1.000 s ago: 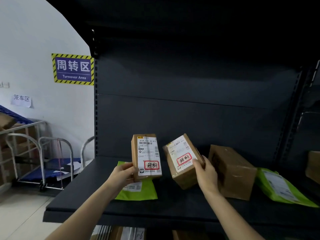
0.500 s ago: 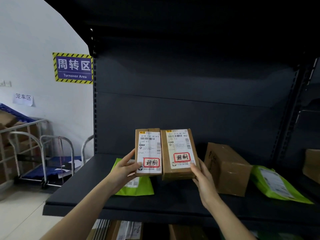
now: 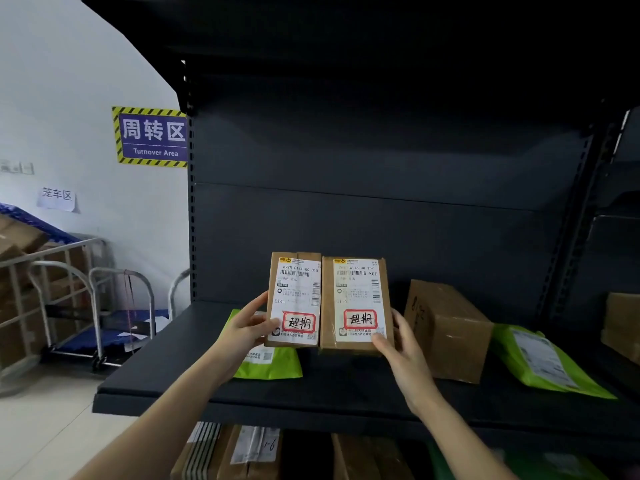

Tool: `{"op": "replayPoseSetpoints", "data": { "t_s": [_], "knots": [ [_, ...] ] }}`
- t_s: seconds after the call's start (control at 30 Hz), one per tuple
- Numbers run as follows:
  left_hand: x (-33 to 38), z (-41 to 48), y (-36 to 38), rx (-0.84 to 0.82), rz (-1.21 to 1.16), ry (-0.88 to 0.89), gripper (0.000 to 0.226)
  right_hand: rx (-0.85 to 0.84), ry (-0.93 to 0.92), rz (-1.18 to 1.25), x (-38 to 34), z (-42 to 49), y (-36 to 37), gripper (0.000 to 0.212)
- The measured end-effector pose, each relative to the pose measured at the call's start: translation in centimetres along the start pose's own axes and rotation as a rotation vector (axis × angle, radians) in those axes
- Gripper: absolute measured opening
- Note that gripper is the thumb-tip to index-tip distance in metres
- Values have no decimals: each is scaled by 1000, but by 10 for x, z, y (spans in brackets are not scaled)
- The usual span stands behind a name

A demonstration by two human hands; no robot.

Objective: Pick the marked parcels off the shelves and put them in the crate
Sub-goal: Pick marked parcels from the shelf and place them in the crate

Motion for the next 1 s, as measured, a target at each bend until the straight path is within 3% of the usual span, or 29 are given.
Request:
{"op": "replayPoseSetpoints", "data": {
  "t_s": [0.27, 0.5, 0.63, 0.87, 1.0],
  "knots": [
    [11, -30, -11, 55, 62, -7, 54, -65, -13, -19, 2, -10, 11, 55],
    [27, -80, -41, 181, 69, -21, 56, -174, -15, -37, 2, -16, 49, 58],
    [36, -114, -66, 298, 104, -8, 56, -272, -37, -28, 4, -22, 83, 68],
    [67, -184, -125, 461, 180, 14, 51, -464, -52, 3, 0, -49, 166, 54],
    [85, -230, -160, 566, 212, 10, 49, -558, -40, -1, -2, -72, 219, 61]
  ]
}}
Point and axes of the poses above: each hand's wrist, its own z-axis towards the middle knuckle, its own y-axis out of the palm, x = y × z, the point moved 3 cm from there along z, towards the middle knuckle, and after that the axes turned 14 degrees about y, right-handed, at the moved point
